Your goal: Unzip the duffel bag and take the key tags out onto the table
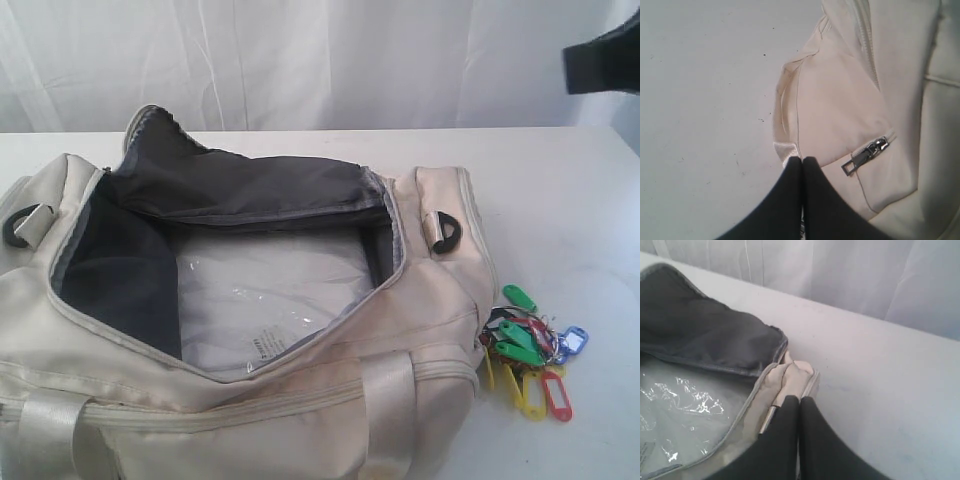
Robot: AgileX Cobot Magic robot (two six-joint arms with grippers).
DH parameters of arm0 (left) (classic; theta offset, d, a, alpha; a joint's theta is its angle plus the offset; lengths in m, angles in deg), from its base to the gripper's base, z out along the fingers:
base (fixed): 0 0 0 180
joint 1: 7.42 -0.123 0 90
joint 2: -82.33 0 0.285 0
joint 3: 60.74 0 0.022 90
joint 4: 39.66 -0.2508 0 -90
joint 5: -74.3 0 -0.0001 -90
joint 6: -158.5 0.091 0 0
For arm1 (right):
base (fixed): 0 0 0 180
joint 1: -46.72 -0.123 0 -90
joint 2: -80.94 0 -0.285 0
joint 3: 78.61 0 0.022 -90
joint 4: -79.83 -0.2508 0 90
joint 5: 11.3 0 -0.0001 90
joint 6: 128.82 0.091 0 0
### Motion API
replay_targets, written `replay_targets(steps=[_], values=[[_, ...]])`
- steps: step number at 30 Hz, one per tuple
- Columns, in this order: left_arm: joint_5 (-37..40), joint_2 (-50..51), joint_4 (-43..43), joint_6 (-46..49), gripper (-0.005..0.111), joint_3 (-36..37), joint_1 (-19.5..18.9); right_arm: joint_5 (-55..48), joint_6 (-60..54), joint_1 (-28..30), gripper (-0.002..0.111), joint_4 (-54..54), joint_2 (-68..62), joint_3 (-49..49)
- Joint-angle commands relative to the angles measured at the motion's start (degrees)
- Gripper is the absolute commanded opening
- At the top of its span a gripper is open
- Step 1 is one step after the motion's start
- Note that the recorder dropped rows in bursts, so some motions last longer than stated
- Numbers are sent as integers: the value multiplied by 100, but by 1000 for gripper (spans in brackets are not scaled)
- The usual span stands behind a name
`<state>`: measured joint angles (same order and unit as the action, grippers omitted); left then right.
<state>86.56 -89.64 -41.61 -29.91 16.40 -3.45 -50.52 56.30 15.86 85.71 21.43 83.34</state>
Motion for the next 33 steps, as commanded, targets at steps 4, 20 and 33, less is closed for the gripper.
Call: replay_targets(steps=[4,20,33], values=[[-19,-24,17,-38,0,8,-16,14,-9,4,0,-5,1916,-622],[-19,-24,17,-38,0,8,-16,-8,-9,-8,0,-5,4254,-1855],[-19,-24,17,-38,0,8,-16,766,-9,-8,0,-19,5172,-3956]])
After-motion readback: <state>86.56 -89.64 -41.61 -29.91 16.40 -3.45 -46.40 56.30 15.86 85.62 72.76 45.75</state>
